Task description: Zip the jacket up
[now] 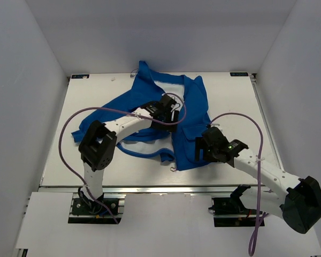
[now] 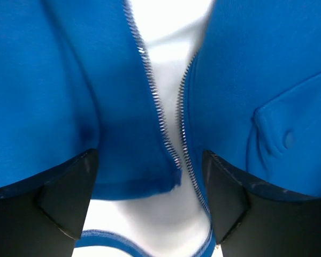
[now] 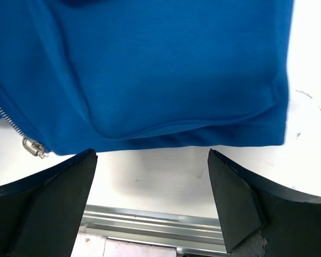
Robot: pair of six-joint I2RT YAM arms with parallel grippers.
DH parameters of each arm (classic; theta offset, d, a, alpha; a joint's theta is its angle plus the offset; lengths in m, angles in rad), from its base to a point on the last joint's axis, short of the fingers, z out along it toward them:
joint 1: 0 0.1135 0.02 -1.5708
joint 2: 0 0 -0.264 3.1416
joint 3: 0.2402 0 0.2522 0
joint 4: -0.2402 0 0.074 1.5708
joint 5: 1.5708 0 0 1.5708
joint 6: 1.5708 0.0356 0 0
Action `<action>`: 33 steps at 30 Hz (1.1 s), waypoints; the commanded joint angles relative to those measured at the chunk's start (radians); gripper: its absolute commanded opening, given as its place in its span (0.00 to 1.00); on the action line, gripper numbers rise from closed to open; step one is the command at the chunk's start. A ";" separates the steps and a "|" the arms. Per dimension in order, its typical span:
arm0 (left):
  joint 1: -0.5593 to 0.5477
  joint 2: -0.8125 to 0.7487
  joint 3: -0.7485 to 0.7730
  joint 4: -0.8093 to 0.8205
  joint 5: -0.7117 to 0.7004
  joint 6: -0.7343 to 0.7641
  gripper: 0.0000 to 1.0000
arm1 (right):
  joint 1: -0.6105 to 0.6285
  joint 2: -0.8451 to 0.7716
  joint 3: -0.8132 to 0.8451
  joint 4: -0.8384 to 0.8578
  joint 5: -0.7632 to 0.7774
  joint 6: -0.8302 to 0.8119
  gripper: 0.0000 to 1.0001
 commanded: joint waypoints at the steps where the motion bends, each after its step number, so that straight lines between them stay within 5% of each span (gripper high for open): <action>1: -0.022 0.017 0.068 -0.095 -0.080 0.018 0.85 | -0.024 -0.041 -0.020 0.017 0.009 0.008 0.89; 6: -0.049 0.063 0.109 -0.124 -0.160 0.024 0.73 | -0.052 -0.043 -0.040 0.025 0.004 -0.009 0.89; 10: -0.057 0.077 0.128 -0.152 -0.160 0.019 0.50 | -0.061 -0.044 -0.044 0.039 -0.011 -0.020 0.89; 19: -0.056 -0.004 0.126 -0.164 -0.205 -0.002 0.26 | -0.064 -0.040 -0.052 0.051 -0.039 -0.027 0.89; 22: -0.057 -0.047 0.123 -0.178 -0.229 -0.014 0.00 | -0.064 -0.040 -0.053 0.061 -0.056 -0.027 0.89; 33: -0.149 -0.389 -0.099 -0.231 -0.165 -0.031 0.00 | -0.064 0.008 -0.049 0.114 -0.166 -0.060 0.89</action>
